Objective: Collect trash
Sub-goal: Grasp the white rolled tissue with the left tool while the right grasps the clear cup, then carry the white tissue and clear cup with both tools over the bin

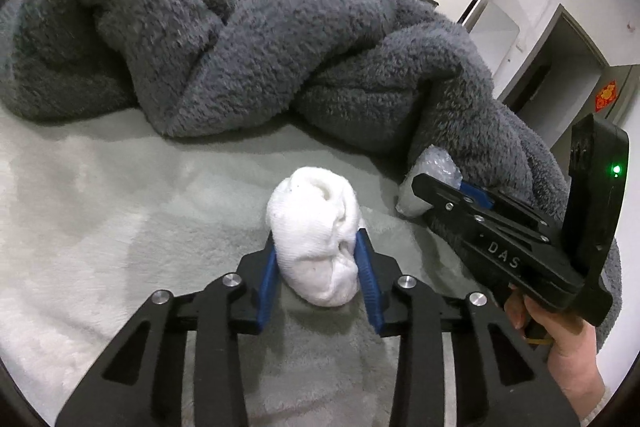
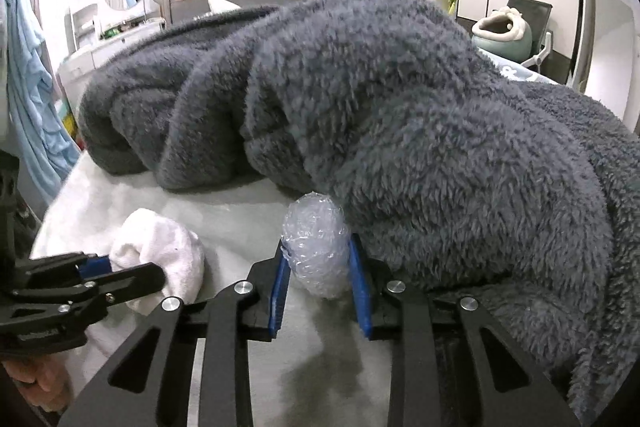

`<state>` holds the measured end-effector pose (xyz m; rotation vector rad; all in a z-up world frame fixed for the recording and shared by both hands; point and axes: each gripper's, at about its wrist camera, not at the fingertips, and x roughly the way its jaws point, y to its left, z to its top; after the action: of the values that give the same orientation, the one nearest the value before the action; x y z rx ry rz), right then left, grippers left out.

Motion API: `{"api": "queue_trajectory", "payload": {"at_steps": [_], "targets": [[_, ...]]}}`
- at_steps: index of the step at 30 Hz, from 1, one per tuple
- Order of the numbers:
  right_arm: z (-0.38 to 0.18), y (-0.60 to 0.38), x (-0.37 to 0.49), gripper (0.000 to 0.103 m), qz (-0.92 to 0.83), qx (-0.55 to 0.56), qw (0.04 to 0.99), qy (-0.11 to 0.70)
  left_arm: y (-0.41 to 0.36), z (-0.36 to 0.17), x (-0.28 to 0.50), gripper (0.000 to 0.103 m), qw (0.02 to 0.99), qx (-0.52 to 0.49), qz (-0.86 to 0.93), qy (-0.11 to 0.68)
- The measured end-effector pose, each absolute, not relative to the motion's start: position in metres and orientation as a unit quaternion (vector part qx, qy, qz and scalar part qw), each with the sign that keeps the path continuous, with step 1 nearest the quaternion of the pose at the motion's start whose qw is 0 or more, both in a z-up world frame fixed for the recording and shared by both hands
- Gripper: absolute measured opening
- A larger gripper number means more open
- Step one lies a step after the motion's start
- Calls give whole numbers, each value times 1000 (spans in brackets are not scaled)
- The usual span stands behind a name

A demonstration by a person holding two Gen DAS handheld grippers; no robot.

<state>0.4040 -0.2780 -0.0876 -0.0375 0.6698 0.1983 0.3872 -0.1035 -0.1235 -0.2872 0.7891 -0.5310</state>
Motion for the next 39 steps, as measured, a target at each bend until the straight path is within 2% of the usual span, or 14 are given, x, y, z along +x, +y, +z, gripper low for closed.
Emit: {"api": "queue_trajectory", "payload": {"at_steps": [12, 30, 39], "targets": [[-56, -293, 386, 28, 156, 73, 927, 334, -82, -77, 354, 36, 901, -107, -227, 354], [-26, -267, 315, 29, 205, 79, 908, 358, -54, -46, 267, 36, 913, -54, -183, 360], [-28, -226, 268, 29, 221, 30, 903, 367, -39, -30, 206, 33, 921, -35, -160, 354]]}}
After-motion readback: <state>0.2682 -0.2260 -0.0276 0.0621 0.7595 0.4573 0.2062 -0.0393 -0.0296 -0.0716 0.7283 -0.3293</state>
